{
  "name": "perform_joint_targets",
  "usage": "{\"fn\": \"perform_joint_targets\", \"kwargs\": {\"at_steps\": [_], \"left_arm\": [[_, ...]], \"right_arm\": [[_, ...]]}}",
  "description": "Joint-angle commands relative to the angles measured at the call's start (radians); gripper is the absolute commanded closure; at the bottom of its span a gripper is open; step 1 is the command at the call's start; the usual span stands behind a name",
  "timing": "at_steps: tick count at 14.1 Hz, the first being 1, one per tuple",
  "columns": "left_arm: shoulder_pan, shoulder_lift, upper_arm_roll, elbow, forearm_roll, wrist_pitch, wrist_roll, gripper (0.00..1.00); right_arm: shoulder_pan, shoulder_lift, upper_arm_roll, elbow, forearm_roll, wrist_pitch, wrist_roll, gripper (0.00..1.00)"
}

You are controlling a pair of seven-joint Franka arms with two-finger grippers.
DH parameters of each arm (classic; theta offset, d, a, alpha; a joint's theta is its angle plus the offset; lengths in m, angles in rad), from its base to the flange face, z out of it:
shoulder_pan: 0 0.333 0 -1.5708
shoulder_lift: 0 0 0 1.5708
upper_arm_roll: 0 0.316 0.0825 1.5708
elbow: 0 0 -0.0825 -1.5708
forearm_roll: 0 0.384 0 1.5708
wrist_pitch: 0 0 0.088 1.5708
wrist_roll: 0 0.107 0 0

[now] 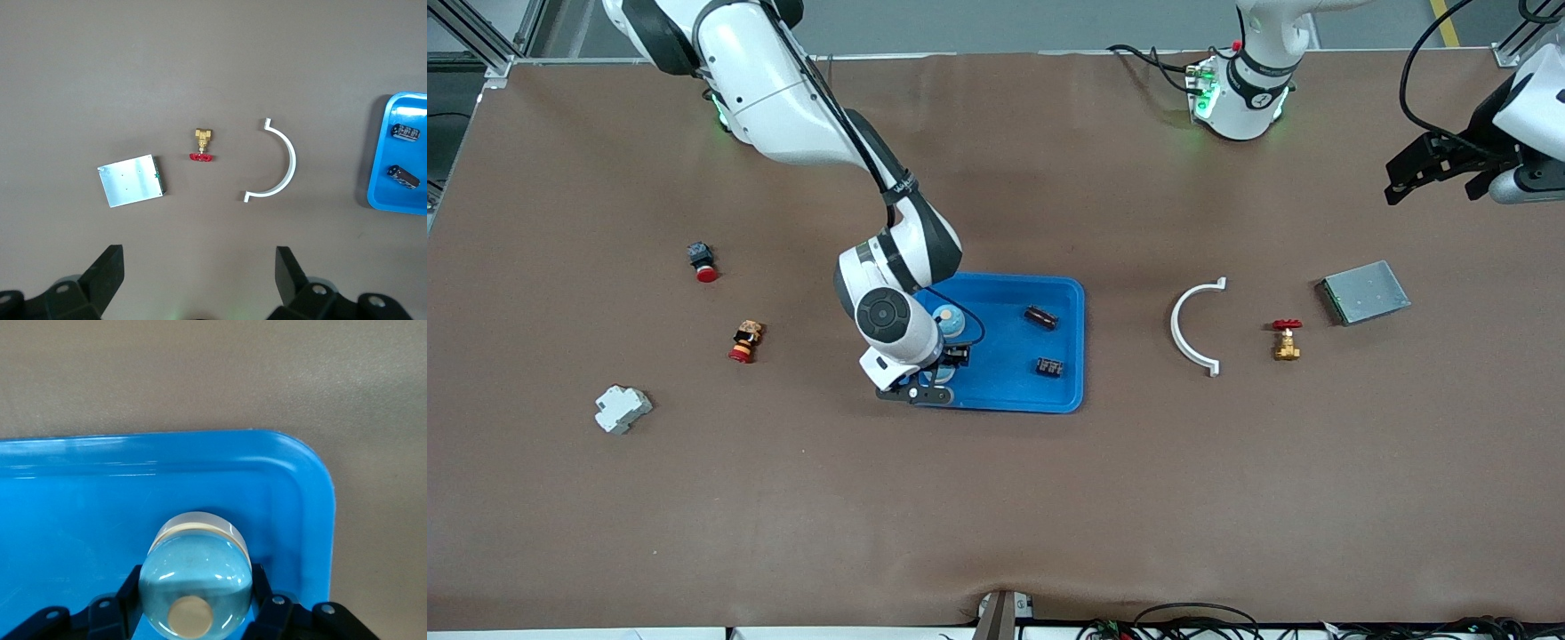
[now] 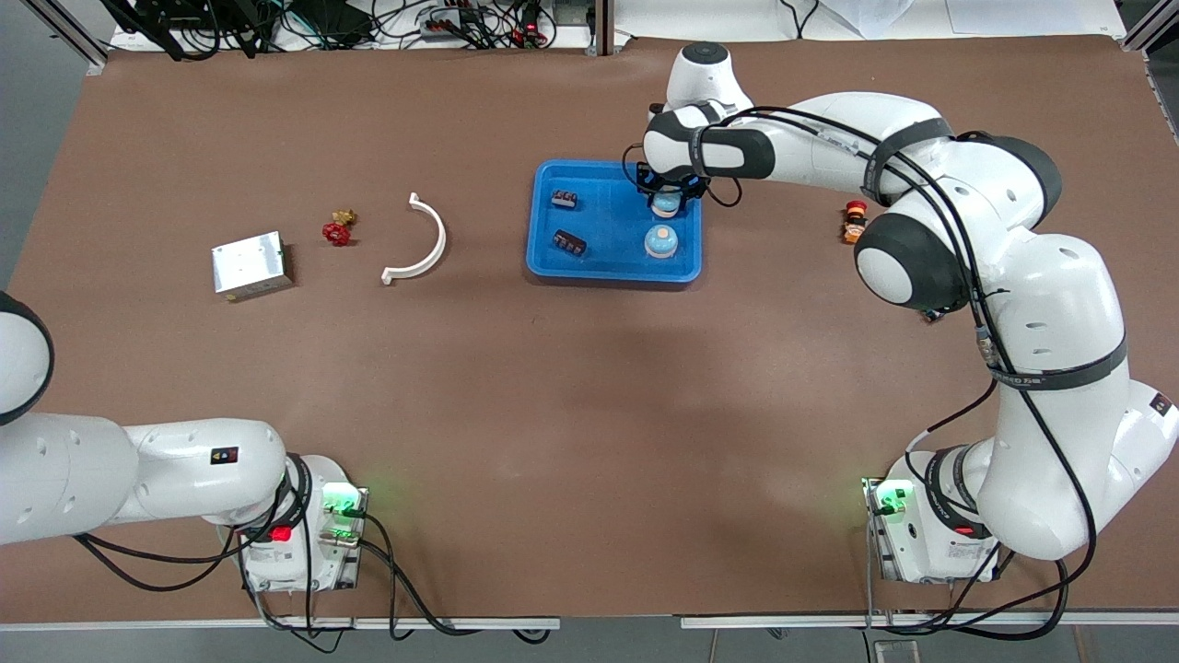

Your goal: Place electrolytic capacitor and blue bell in tray

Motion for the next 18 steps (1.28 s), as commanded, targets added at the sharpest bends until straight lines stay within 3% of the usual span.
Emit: {"fn": "perform_joint_targets", "kwargs": {"at_steps": [1, 3, 10, 18], "left_arm": [[0.005, -0.005, 0.0, 0.004, -0.011, -0.019, -0.006, 0.0], [0.005, -0.005, 0.0, 0.004, -0.011, -0.019, -0.006, 0.0], [0.005, -0.001, 0.0, 0.004, -0.011, -0.015, -0.008, 0.0], [0.003, 0.001, 0.0, 0.004, -0.01, -0.015, -0.022, 0.0]], "right_arm": [[0.007, 0.016, -0.003, 0.025, 0.015, 0.0, 0.012, 0.51], [0.007, 0.014, -0.003, 0.025, 0.017, 0.001, 0.012, 0.0], [0.004, -0.045, -0.003, 0.019, 0.014, -0.074, 0.006, 0.0], [-0.045, -0.335, -0.023, -0.026, 0.002, -0.427, 0.008, 0.0]]}}
